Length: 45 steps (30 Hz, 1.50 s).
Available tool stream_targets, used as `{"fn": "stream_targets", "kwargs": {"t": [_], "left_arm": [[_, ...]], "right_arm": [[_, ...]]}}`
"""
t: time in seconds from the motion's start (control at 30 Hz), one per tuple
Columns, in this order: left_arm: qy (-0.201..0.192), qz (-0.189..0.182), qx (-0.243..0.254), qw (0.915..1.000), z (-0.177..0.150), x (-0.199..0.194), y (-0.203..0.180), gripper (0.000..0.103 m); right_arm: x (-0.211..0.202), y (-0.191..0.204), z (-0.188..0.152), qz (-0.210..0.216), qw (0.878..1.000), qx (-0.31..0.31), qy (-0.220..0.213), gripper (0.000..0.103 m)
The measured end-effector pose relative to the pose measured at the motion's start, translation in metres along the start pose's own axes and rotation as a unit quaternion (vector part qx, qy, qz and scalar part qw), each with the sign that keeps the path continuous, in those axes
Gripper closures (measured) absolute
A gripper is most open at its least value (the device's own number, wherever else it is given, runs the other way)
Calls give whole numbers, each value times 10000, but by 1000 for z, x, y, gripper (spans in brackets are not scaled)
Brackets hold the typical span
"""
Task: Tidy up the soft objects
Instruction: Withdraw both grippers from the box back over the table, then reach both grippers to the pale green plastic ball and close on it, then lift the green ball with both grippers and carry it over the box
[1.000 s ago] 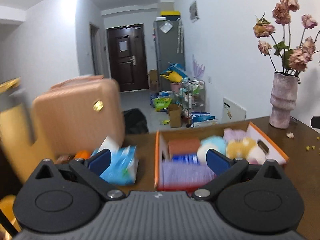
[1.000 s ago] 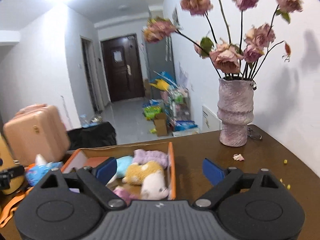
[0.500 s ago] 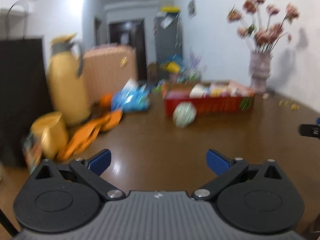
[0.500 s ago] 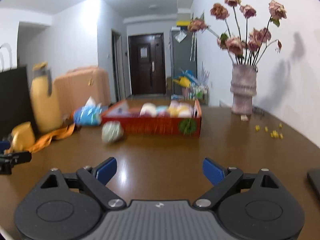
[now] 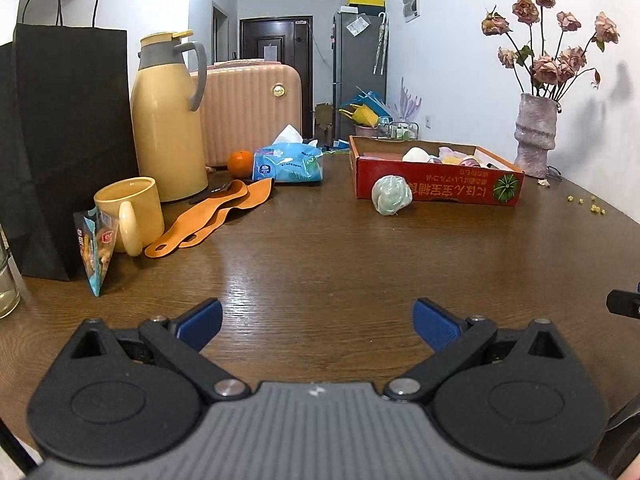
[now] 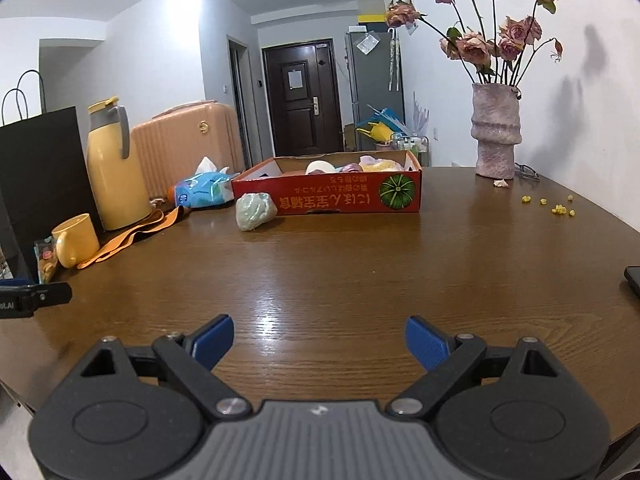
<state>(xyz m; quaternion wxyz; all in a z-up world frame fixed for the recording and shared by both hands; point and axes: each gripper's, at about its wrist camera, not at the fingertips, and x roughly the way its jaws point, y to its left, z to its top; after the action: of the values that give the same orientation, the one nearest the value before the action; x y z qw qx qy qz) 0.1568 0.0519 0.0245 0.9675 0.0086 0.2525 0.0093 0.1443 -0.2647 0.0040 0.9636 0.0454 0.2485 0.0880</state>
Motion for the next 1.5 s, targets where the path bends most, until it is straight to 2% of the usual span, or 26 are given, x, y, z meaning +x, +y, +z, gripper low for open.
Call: {"fn": "stream_targets", "kwargs": {"t": [0.17,0.43,0.53,0.6,0.67,0.73,0.77,0.83,0.93,0.97,1.17,1.2,1.23,1.27,1.3,1.33,1.37,1.5], "left_arm": [[64,26,10,10000,3,9,0,0],[5,-185,-174,9997,24,38,-1,0],[-17,-354,-179,9992,41,57,-1,0],[-46,-584,-208,9981,57,75,-1,4],[80,-809,-226,9964,74,99,-5,21],[212,-993,-164,9947,91,125,-11,29],[234,-1076,-102,9939,99,138,-15,29],[260,-1258,73,9917,114,167,-23,29],[369,-1176,354,9917,129,211,-34,39],[445,-1158,377,9916,133,227,-36,46],[921,-1471,-270,9845,141,294,-24,59],[934,-1503,-349,9836,140,298,-22,60],[947,-1592,-414,9818,140,302,-21,66],[978,-1708,-484,9792,139,305,-19,84],[1034,-1842,-537,9760,137,309,-18,90],[1087,-1925,-588,9735,136,312,-17,93],[1094,-1972,-612,9723,135,313,-17,97],[1066,-2011,-558,9722,135,309,-19,98]], "right_arm": [[11,-6,4,-31,9997,209,77,10],[43,-8,23,1,9996,249,104,11],[62,-8,43,252,9993,261,133,11],[80,-4,63,498,9986,156,94,12],[100,4,79,607,9981,-110,1,14],[126,10,98,721,9969,-314,-25,19],[141,10,107,842,9960,-305,-17,20],[177,9,128,1082,9939,-108,207,27],[236,4,151,1384,9877,379,624,37],[254,3,156,1436,9854,521,755,38],[335,8,162,1625,9745,1043,1146,52],[341,7,160,1675,9721,1149,1172,55],[347,6,158,1717,9698,1244,1203,61],[352,6,157,1753,9680,1304,1231,65],[356,6,155,1818,9661,1351,1237,74],[357,6,153,1919,9637,1395,1227,85],[359,5,153,1985,9617,1435,1228,89],[359,4,149,2029,9596,1503,1243,96]]}}
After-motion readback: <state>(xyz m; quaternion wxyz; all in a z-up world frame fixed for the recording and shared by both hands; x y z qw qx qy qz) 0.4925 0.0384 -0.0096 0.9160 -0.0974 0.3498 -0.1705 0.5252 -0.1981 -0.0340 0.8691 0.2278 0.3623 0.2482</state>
